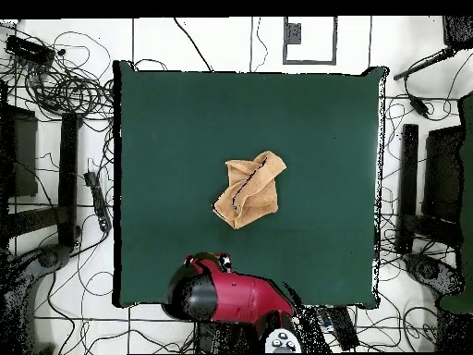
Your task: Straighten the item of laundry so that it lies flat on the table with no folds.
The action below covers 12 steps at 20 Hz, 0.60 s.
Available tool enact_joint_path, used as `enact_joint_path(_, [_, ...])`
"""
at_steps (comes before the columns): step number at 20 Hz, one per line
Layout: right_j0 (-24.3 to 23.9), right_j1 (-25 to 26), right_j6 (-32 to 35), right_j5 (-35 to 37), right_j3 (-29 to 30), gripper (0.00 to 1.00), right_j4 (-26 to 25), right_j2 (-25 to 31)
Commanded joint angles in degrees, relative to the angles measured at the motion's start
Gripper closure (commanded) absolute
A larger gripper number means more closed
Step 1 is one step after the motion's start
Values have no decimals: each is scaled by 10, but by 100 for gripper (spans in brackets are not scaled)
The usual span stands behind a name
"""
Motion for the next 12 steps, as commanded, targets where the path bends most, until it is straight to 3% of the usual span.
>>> enact_joint_path(1, [-12,54,99,-56,4,0,-1,75])
enact_joint_path(12, [-12,79,109,-90,12,0,-3,83])
